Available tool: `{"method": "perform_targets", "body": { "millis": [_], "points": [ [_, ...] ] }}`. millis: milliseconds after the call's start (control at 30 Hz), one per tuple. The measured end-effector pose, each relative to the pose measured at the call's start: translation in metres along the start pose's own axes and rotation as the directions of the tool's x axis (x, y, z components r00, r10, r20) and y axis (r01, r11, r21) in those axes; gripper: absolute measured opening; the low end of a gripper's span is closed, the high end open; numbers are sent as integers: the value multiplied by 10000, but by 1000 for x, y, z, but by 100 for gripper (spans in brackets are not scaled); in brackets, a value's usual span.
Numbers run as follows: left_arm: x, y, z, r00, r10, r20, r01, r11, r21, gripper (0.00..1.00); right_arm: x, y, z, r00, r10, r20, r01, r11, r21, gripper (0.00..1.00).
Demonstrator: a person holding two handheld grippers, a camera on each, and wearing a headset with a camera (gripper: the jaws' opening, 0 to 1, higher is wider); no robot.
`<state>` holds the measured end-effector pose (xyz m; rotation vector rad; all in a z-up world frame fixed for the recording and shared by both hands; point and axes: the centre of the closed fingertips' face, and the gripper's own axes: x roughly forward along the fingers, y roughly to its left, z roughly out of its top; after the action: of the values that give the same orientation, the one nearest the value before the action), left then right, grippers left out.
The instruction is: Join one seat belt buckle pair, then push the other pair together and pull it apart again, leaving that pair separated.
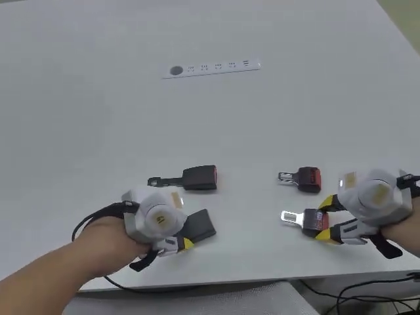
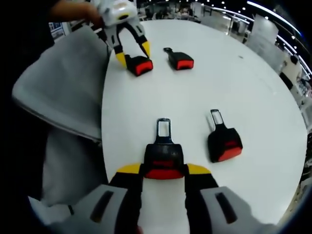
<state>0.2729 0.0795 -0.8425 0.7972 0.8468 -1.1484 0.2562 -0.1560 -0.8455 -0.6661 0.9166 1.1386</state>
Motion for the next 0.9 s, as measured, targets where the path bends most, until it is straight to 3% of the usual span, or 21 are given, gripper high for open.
{"method": "perform_targets", "body": {
  "millis": [100,133,233,333,500,667,900],
  "points": [
    [1,-6,1,9991,-401,-106,404,9988,264,36,0,1,-1,9999,43,-138,-47,9996,-262,33],
    [2,-4,2,9997,-222,-96,227,9987,454,34,1,1,-1,9997,42,-231,-51,9992,-397,33],
    [3,-8,0,9986,-424,-310,456,9926,1123,34,0,2,-2,9985,63,-545,-104,9971,-754,32],
    [4,-10,-1,9968,-602,-521,690,9798,1876,33,1,2,-2,9972,125,-739,-200,9947,-1009,32],
    [6,-11,-3,9938,-759,-813,948,9601,2632,33,2,-1,-1,9971,90,-752,-178,9929,-1173,32],
    [6,-11,-3,9920,-1065,-678,1203,9602,2520,33,3,-2,-1,9969,139,-772,-228,9930,-1156,32],
    [7,-12,-3,9897,-1190,-799,1353,9594,2474,33,5,-3,1,9946,100,-1037,-248,9895,-1423,32]
  ]
}}
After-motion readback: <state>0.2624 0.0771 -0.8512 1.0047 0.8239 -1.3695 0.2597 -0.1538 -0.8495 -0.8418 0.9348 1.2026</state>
